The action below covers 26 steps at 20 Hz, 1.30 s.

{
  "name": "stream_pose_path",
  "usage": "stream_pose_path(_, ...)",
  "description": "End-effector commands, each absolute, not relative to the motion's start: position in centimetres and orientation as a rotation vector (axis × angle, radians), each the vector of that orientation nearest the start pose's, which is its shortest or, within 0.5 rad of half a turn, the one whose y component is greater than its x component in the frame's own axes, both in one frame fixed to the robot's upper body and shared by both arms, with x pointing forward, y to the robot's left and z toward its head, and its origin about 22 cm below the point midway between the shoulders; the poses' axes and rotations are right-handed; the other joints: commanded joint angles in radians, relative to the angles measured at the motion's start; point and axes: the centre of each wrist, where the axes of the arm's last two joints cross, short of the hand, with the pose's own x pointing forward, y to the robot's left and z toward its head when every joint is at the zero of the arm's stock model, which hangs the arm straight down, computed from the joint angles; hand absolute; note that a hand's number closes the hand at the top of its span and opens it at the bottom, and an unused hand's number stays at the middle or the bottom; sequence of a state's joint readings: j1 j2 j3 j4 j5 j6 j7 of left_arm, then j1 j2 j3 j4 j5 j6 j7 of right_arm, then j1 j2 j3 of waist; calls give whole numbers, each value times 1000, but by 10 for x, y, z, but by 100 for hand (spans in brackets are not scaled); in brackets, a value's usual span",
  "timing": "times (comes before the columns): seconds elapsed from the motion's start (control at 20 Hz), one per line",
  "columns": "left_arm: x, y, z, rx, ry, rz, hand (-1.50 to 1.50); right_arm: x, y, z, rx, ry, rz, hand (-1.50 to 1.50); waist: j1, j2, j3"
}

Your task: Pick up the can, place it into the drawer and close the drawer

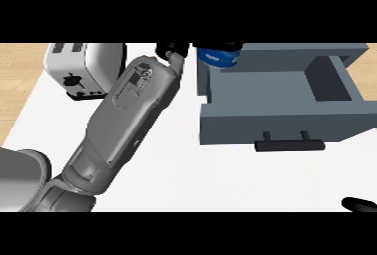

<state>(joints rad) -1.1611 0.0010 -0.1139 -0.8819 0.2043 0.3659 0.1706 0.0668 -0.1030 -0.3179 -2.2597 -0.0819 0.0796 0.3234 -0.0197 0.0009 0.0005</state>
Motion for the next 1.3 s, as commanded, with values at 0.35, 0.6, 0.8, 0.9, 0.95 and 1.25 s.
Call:
stream_pose_path(0.35,429,1,260,-118,-1673,-231,150,178,-308,153,-282,-1892,-49,-150,-15,8,1)
stream_pose_path(0.6,429,-11,250,-63,-1676,-204,150,174,-295,162,-268,-1910,-42,-150,-50,13,1)
stream_pose_path(0.8,432,-16,255,5,-1681,-213,150,183,-302,172,-267,-1930,-26,-150,-56,17,2)
stream_pose_path(0.9,430,-21,258,25,-1699,-211,150,180,-293,175,-238,-1917,-3,-150,-74,19,2)
stream_pose_path(0.95,433,-16,246,45,-1701,-214,150,178,-284,174,-221,-1907,-12,-150,-75,20,2)
stream_pose_path(1.25,434,-18,249,124,-1702,-113,-150,186,-297,169,-236,-1908,-12,-150,-82,21,3)
